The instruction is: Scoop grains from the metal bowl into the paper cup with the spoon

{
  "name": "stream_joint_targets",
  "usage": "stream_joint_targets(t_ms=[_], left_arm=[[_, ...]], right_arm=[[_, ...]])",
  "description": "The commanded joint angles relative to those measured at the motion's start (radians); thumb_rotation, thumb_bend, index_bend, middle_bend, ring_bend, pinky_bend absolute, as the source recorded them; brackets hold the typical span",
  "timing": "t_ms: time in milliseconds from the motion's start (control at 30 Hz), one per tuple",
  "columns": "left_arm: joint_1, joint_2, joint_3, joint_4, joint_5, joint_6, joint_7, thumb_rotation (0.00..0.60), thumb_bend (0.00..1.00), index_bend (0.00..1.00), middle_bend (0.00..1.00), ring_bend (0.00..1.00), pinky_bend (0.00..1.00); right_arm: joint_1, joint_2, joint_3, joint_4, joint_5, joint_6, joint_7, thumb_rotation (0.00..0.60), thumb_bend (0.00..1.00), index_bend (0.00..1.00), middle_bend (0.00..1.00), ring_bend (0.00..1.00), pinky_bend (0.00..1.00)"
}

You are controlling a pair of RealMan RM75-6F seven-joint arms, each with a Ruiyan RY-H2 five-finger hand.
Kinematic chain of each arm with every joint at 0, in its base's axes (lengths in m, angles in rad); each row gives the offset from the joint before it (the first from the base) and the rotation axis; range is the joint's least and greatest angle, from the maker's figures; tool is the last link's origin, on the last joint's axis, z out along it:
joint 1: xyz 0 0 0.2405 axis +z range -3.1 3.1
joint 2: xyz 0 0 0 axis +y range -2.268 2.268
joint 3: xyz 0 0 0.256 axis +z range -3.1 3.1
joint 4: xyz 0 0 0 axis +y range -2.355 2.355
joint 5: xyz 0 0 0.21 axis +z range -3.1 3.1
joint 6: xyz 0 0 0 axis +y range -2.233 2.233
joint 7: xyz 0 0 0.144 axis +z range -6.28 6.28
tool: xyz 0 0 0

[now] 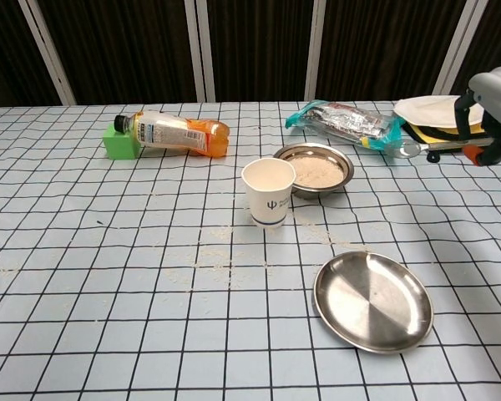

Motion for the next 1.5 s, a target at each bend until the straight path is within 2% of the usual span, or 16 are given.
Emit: stream_joint_targets(t_ms=[33, 367, 600, 767, 1233, 1500], left_arm=[[-0.005, 0.009, 0.0, -0.004, -0.008, -0.013, -0.012, 0.6, 0.0, 0.0, 0.0, 0.0, 0.0], [-0.028, 0.033, 0.0, -0.029, -0.039, -0.076, -0.04, 0.6, 0.0, 0.0, 0.0, 0.0, 0.0], [-0.038, 0.05, 0.003, -0.041, -0.047, -0.102, -0.063, 0.6, 0.0, 0.0, 0.0, 0.0, 0.0], [-0.041, 0.057, 0.005, -0.045, -0.041, -0.106, -0.078, 0.6, 0.0, 0.0, 0.0, 0.0, 0.0], [-0.046, 0.062, 0.003, -0.048, -0.042, -0.11, -0.101, 0.6, 0.0, 0.0, 0.0, 0.0, 0.0], [-0.049, 0.063, 0.005, -0.052, -0.041, -0.114, -0.102, 0.6, 0.0, 0.0, 0.0, 0.0, 0.0]], right_arm=[[0.068, -0.043, 0.025, 0.083, 0.016, -0.008, -0.083, 0.6, 0.65, 0.63, 0.91, 0.98, 1.0], [0.24, -0.202, 0.005, 0.358, -0.045, -0.05, -0.244, 0.6, 0.66, 0.64, 0.91, 0.98, 1.0], [0.315, -0.311, -0.023, 0.601, -0.117, -0.096, -0.203, 0.6, 0.66, 0.64, 0.91, 0.98, 1.0], [0.34, -0.363, -0.065, 0.739, -0.167, -0.126, -0.182, 0.6, 0.66, 0.65, 0.91, 0.98, 1.0], [0.354, -0.481, -0.158, 1.004, -0.294, -0.158, -0.084, 0.6, 0.67, 0.65, 0.91, 0.98, 1.0], [0.347, -0.523, -0.159, 1.086, -0.315, -0.162, -0.048, 0.6, 0.67, 0.65, 0.91, 0.98, 1.0]])
